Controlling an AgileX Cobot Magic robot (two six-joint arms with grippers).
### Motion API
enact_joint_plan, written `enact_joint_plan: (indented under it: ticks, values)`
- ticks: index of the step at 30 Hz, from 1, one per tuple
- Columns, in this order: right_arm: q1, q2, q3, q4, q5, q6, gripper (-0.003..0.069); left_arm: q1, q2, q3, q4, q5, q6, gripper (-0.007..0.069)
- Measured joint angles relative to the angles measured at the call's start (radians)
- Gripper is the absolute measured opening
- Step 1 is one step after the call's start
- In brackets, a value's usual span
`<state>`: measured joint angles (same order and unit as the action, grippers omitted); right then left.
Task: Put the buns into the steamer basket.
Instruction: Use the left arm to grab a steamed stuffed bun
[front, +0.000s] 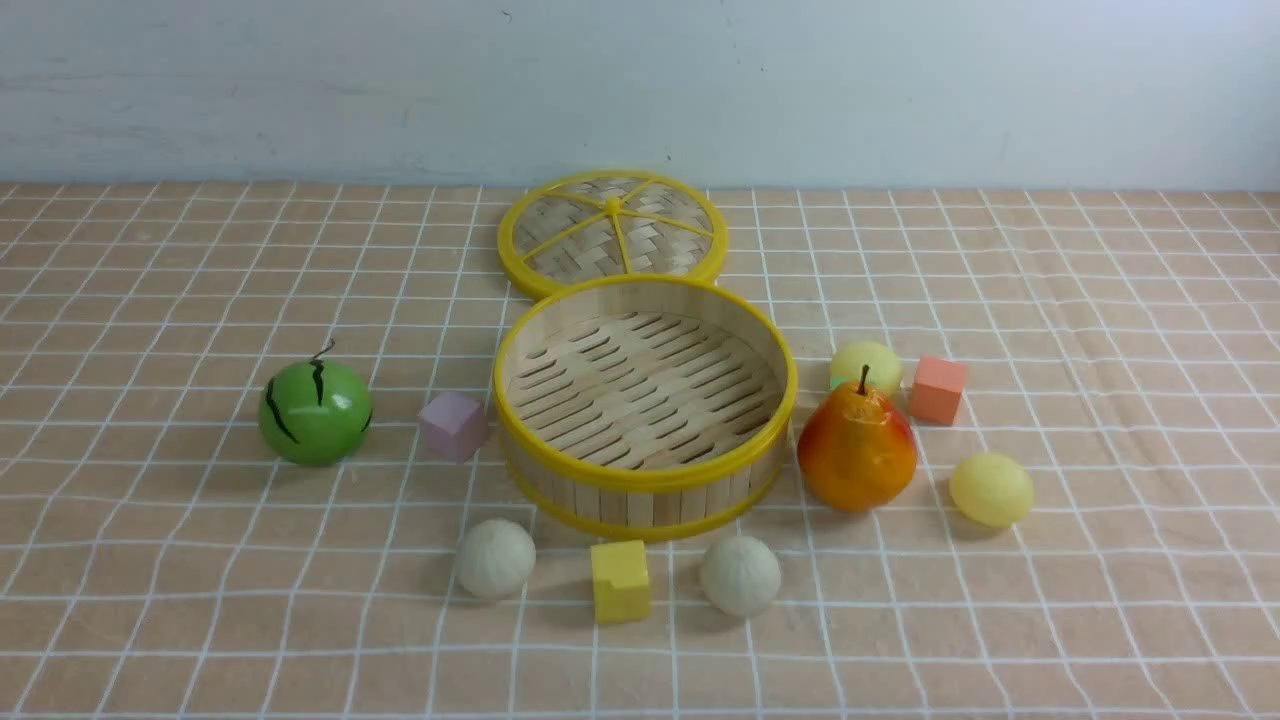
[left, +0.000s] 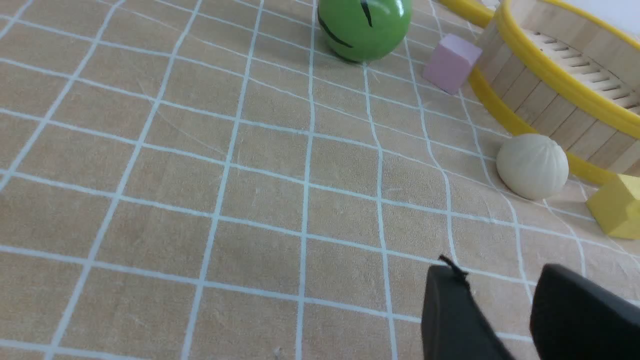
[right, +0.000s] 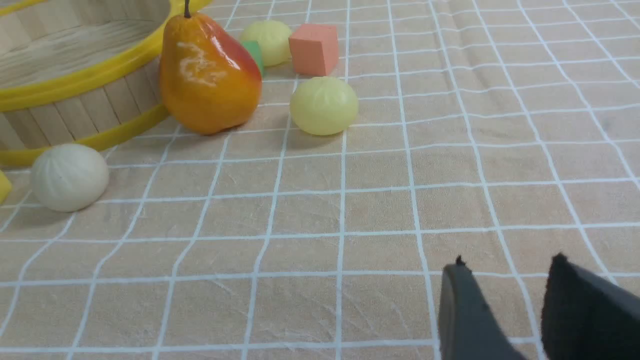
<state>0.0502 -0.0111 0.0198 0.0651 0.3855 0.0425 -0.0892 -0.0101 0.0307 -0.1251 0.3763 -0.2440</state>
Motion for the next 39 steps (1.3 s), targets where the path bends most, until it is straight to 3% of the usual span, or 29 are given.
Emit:
enact_joint_plan:
  ticks: [20,25,26,30,32,37,38,39]
  values:
    - [0.0,0.0,0.0,0.0,0.0,0.0,0.0241,0.0,0.0,0.0,0.001,-0.016,-0.002,0.0237]
    - [0.0,0.0,0.0,0.0,0.0,0.0,0.0241,0.0,0.0,0.0,-0.213,-0.208,-0.156,0.0237]
    - [0.0,0.0,0.0,0.0,0.0,0.0,0.0241,0.0,0.0,0.0,-0.339,-0.284,-0.235,0.0237]
    - [0.0,0.0,0.0,0.0,0.0,0.0,0.0241,-0.001,0.0,-0.006,-0.476,-0.402,-0.278,0.0233]
    - [0.0,0.0,0.0,0.0,0.0,0.0,0.0241,-0.009,0.0,-0.03,-0.479,-0.376,-0.273,0.0221]
    - [0.0,0.0,0.0,0.0,0.0,0.0,0.0241,-0.053,0.124,-0.311,-0.355,0.048,-0.139,0.009]
    - [0.0,0.0,0.0,0.0,0.0,0.0,0.0241,-0.053,0.137,-0.324,-0.348,0.048,-0.136,0.0085]
    - [0.0,0.0,0.0,0.0,0.0,0.0,0.0241,-0.057,0.253,-0.424,-0.283,0.223,-0.109,0.004]
